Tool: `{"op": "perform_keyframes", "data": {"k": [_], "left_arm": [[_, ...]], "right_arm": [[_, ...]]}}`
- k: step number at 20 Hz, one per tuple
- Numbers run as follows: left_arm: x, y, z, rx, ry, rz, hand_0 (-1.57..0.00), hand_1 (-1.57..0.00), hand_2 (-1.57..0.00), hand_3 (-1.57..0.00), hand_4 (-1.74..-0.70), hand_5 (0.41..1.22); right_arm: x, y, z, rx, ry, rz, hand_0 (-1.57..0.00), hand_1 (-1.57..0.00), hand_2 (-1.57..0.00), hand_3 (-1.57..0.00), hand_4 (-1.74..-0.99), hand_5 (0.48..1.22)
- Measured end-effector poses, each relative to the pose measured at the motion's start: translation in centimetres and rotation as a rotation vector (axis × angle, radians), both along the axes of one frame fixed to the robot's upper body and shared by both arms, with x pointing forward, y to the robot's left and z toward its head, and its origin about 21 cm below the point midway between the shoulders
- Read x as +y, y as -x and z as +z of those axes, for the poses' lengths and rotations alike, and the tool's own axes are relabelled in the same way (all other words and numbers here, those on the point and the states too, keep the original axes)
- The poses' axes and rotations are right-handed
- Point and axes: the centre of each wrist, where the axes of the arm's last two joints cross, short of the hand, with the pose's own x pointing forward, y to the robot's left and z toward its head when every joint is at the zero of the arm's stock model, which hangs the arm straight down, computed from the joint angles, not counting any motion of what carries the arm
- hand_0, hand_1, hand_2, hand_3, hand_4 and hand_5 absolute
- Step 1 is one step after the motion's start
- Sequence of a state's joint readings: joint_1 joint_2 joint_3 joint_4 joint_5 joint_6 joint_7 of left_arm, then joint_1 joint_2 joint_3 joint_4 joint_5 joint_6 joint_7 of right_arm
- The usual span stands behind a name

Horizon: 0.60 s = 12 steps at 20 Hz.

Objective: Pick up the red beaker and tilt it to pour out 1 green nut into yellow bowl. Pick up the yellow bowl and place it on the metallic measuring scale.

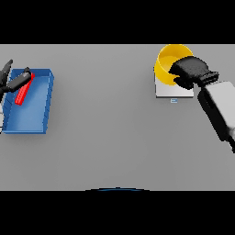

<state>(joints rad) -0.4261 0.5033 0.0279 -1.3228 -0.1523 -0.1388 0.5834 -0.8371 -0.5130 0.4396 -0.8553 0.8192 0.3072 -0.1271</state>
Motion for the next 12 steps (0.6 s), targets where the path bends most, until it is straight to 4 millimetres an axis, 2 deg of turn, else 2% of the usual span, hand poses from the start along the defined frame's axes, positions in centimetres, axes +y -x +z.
{"op": "perform_keyframes", "data": {"k": [2,6,11,12], "left_arm": [[0.4,-0.2,0.7,-0.012,-0.004,0.011,0.0,0.0,0.0,0.0,-0.86,0.802],[0.6,-0.3,0.6,-0.004,-0.011,0.008,0.0,0.0,0.0,0.0,-0.85,0.807],[0.6,-0.1,0.2,0.004,-0.012,0.005,0.0,0.0,0.0,0.0,-0.84,0.783],[0.6,-0.3,0.5,0.001,-0.016,0.007,0.0,0.0,0.0,0.0,-0.84,0.78]], "right_arm": [[-0.7,-0.3,-0.4,0.013,-0.001,-0.01,-1.57,-1.57,-1.41,-1.32,-1.741,1.221],[-1.1,-0.2,-1.8,0.043,-0.025,-0.035,-1.57,-1.57,-1.38,-1.38,-1.741,1.221],[-1.1,-0.5,-2.4,0.056,-0.009,-0.055,-1.57,-1.57,-1.37,-1.45,-1.741,1.221],[-0.8,-0.5,-2.9,0.063,-0.014,-0.05,-1.57,-1.57,-1.4,-1.38,-1.741,1.221]]}}
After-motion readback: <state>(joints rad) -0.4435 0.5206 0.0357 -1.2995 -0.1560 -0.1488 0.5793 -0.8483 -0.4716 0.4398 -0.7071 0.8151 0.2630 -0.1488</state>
